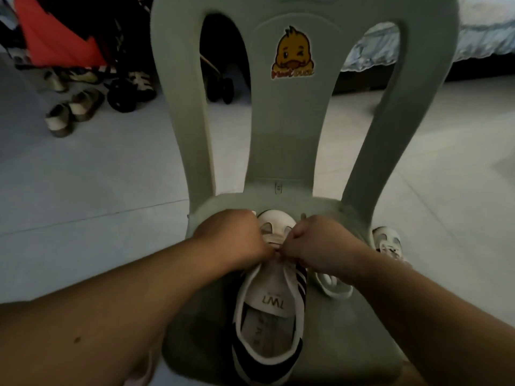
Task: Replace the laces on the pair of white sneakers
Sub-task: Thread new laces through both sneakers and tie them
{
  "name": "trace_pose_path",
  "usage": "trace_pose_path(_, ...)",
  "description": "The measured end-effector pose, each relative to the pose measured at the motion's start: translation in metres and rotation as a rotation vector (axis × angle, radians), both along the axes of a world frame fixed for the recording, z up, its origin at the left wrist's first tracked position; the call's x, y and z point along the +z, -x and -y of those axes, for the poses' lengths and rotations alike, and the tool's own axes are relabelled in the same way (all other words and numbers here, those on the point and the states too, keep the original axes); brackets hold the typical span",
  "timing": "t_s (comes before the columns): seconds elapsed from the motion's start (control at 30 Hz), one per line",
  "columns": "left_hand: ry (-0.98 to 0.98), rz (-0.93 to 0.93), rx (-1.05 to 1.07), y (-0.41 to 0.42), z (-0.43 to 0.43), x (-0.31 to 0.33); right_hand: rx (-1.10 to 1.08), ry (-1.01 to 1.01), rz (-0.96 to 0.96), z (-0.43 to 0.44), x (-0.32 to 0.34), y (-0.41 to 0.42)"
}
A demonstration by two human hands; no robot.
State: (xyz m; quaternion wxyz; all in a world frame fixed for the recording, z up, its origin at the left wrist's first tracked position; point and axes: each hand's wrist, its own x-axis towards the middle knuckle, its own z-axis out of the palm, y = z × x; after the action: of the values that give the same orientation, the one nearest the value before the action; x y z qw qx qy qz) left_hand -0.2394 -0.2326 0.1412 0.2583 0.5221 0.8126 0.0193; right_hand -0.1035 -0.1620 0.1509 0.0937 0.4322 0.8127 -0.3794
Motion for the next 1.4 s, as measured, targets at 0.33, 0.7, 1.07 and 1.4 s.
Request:
trace_pose_path(0.33, 0.019, 0.511, 0.279, 0.018, 0.009, 0.001, -0.15, -0.058, -0.145, 0.02, -0.011, 0.004)
trace_pose_path(0.7, 0.003, 0.696, 0.395, 0.018, 0.015, -0.004, -0.208, -0.065, -0.166, 0.03, -0.015, 0.012)
trace_pose_path(1.07, -0.116, 0.257, 0.073, 0.019, 0.014, -0.001, -0.105, -0.085, -0.251, 0.029, -0.012, 0.015)
trace_pose_path(1.4, -0.479, 0.806, 0.636, 0.065, 0.02, 0.039, -0.02, -0.056, -0.078, 0.022, -0.021, 0.011)
